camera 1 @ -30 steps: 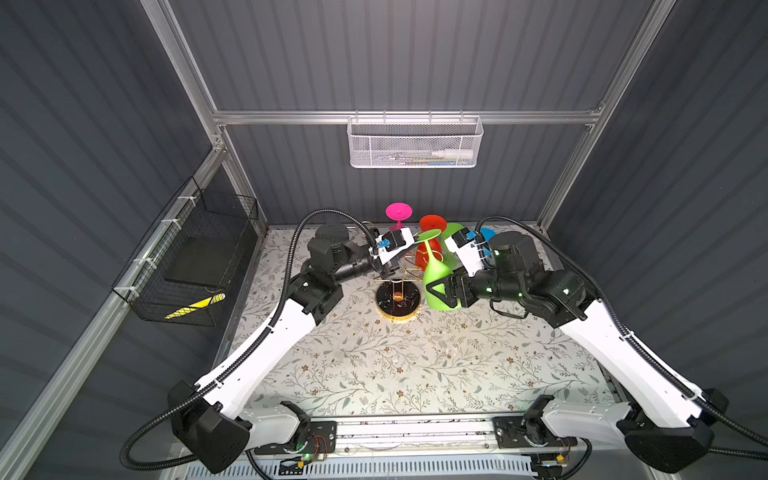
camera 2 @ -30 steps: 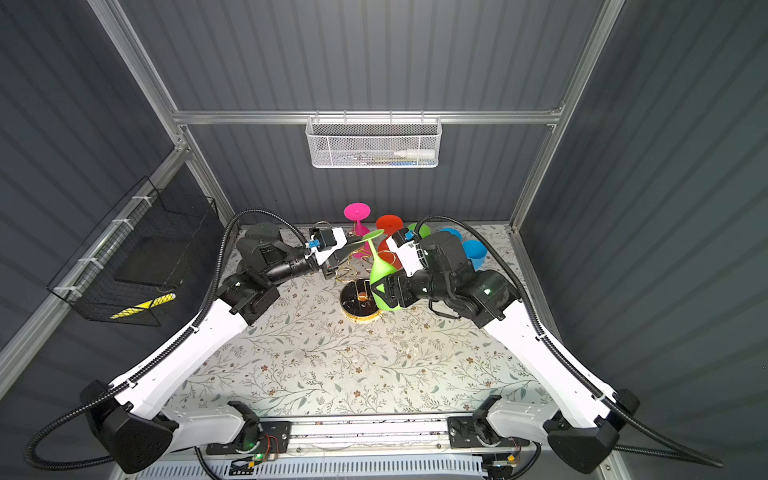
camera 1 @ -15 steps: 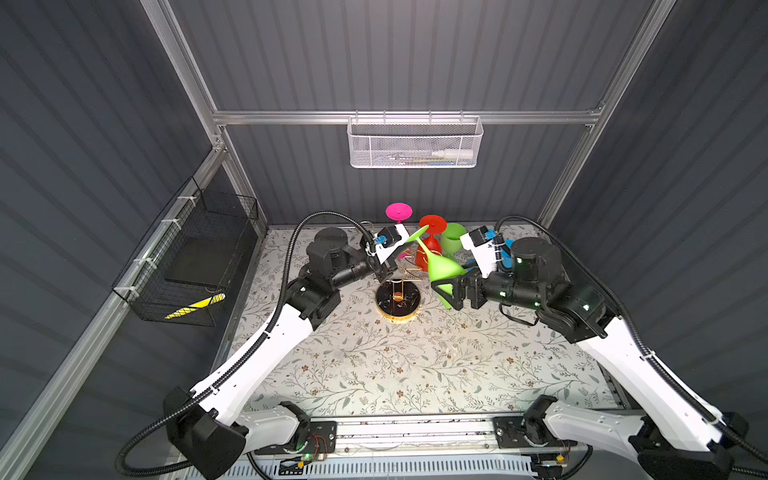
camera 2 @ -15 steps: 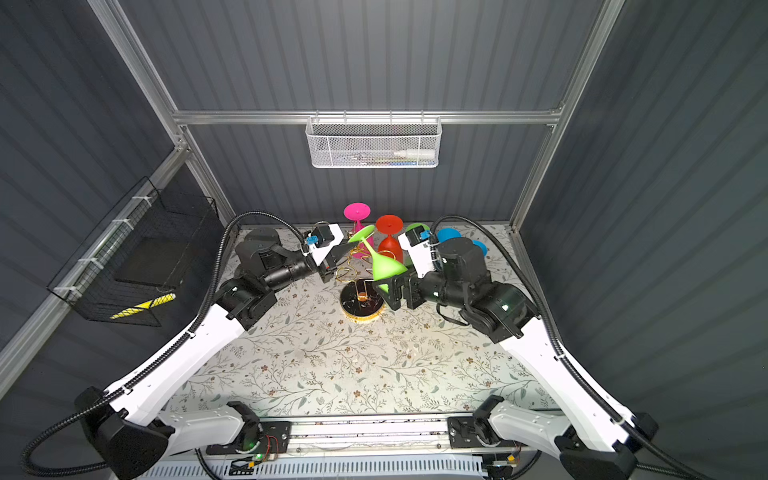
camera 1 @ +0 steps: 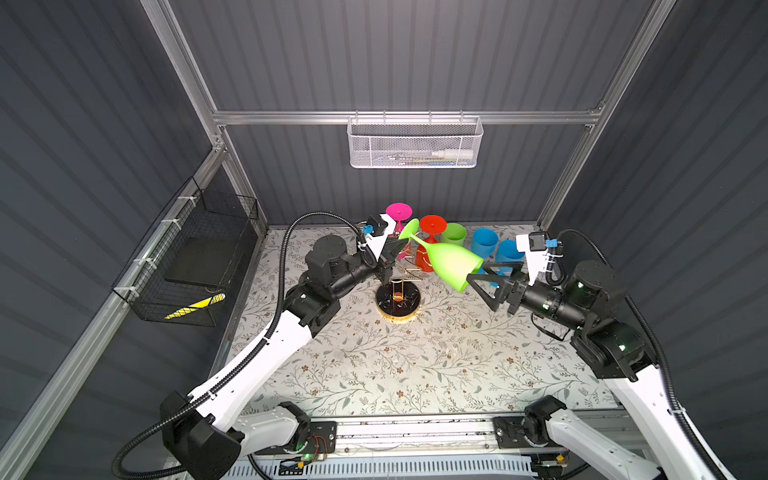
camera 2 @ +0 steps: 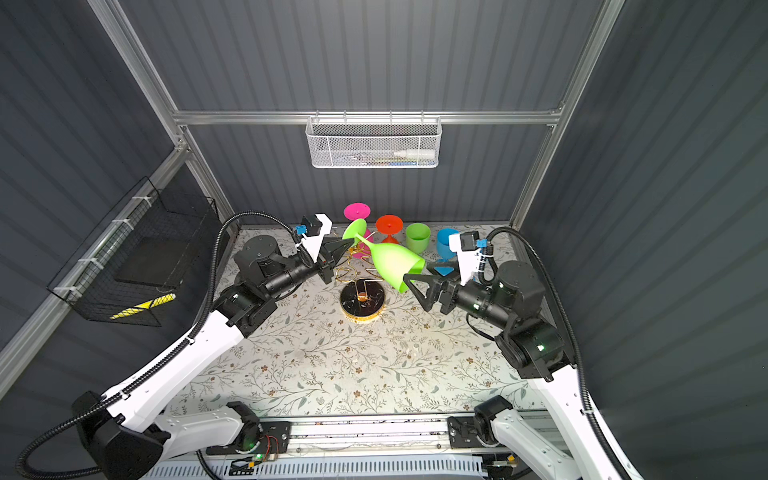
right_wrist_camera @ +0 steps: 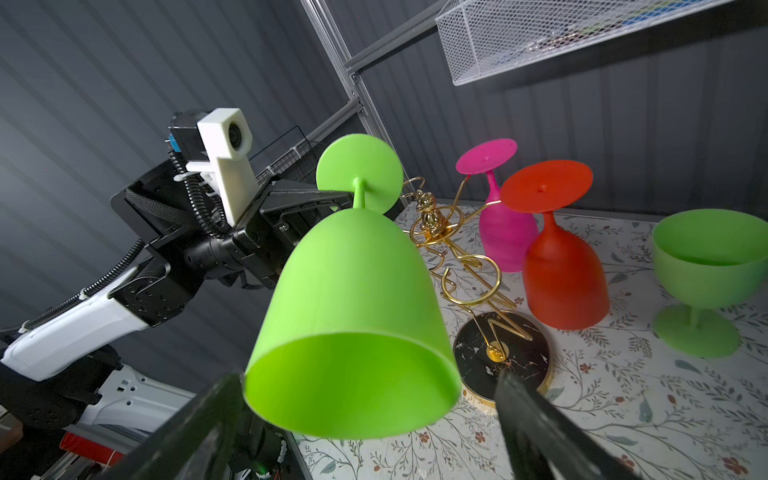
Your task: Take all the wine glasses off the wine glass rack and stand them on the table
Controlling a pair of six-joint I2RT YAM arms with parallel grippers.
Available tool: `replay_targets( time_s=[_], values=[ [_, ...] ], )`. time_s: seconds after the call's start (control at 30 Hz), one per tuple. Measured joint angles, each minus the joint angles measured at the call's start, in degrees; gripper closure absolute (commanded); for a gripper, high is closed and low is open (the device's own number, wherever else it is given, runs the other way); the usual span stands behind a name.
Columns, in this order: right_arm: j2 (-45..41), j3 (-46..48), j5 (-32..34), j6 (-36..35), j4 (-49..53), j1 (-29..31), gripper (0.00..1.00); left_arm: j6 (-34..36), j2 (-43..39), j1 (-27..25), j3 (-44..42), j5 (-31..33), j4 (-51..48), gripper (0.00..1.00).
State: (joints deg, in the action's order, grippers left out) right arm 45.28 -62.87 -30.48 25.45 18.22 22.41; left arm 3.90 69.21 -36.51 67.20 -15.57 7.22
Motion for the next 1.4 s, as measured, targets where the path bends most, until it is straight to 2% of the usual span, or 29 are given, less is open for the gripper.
replay_targets(
  time_s=[0.13, 0.6, 1.03, 1.1, 1.23, 1.3, 1.4],
  values=[
    [-0.7, 1.0, -0.4, 1.1, -1.2, -1.6, 0.20, -1.2, -0.4, 0.0, 0.0, 0.2, 0.2, 1.00],
    [4.0, 1.8, -1.0, 3.1, -5.9, -2.6, 0.46, -2.3, -1.2, 0.0, 0.0, 0.2, 0.6, 1.00],
    [6.6, 1.9, -3.7, 5.7, -10.5, -2.5, 0.95, -2.7, -1.2, 0.0, 0.0, 0.2, 0.6, 1.00],
    [6.6, 1.9, -3.5, 5.5, -10.5, -2.5, 1.00, -2.7, -1.2, 0.1, 0.0, 0.2, 0.6, 1.00],
    [6.6, 1.9, -3.0, 5.2, -10.3, -2.5, 1.00, -2.9, -1.2, 0.1, 0.0, 0.2, 0.6, 1.00],
    [6.6, 1.9, -2.6, 5.2, -9.9, -2.5, 1.00, -2.9, -1.2, 0.1, 0.0, 0.2, 0.5, 0.93],
    [6.5, 1.5, -1.3, 5.2, -8.5, -2.5, 1.00, -3.5, -1.1, 0.1, 0.0, 0.2, 0.5, 0.68]
  ],
)
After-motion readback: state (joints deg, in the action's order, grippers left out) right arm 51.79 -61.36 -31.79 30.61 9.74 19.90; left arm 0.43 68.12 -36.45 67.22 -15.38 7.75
